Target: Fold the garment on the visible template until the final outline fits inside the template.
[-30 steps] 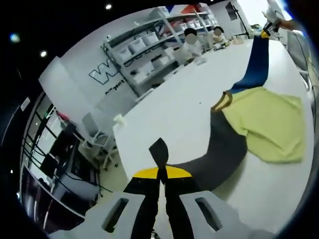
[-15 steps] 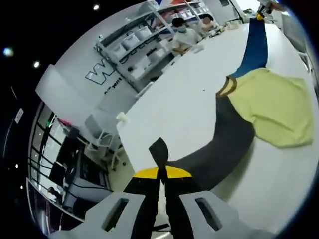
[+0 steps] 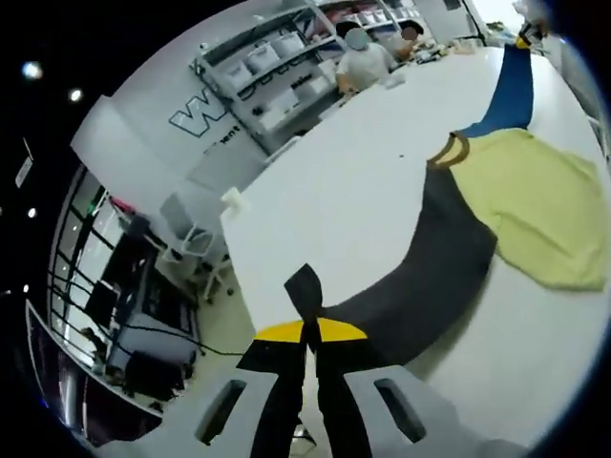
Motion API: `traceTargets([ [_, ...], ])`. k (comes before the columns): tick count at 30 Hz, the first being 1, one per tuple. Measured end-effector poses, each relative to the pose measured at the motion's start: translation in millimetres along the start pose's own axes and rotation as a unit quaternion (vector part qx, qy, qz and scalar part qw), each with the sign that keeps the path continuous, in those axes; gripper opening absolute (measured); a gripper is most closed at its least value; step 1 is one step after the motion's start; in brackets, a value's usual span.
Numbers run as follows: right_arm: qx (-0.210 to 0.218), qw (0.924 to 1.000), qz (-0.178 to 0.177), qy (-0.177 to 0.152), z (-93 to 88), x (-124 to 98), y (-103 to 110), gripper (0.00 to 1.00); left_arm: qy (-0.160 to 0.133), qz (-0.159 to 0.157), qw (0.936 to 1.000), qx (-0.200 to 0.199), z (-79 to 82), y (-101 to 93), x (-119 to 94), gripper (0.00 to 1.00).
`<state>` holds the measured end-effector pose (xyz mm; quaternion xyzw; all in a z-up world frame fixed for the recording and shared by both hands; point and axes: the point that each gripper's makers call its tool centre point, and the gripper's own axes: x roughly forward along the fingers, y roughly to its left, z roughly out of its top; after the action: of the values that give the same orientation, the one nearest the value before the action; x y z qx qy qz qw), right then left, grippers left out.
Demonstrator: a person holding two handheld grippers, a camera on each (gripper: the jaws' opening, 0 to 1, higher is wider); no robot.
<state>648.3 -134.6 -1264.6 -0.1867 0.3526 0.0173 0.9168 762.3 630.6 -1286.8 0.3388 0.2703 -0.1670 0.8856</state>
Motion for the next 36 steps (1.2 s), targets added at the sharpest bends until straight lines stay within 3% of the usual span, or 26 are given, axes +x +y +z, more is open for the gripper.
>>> traceTargets([
  [7,0.009,0.9998,-0.001,0.015,-14.1,12,1,0.0,0.016,0.001,0.9993,-0.033,-26.3,-4.5,4,0.06],
  [19,0.025,0.9991,-0.007,0.034,-31.6,26,3,0.0,0.044,-0.01,0.9986,-0.029,-53.2,-18.3,9,0.06],
  [26,0.058,0.9968,-0.008,0.054,-56.8,35,3,0.0,0.066,-0.017,0.9965,-0.049,-74.1,-28.9,14,0.06],
  [32,0.069,0.995,-0.008,0.072,-77.2,43,8,0.0,0.074,-0.018,0.9949,-0.066,-82.2,-34.5,18,0.06],
  [36,0.069,0.9943,-0.01,0.081,-86.9,47,10,0.0,0.081,-0.019,0.9951,-0.053,-85.8,-36.7,19,0.06],
])
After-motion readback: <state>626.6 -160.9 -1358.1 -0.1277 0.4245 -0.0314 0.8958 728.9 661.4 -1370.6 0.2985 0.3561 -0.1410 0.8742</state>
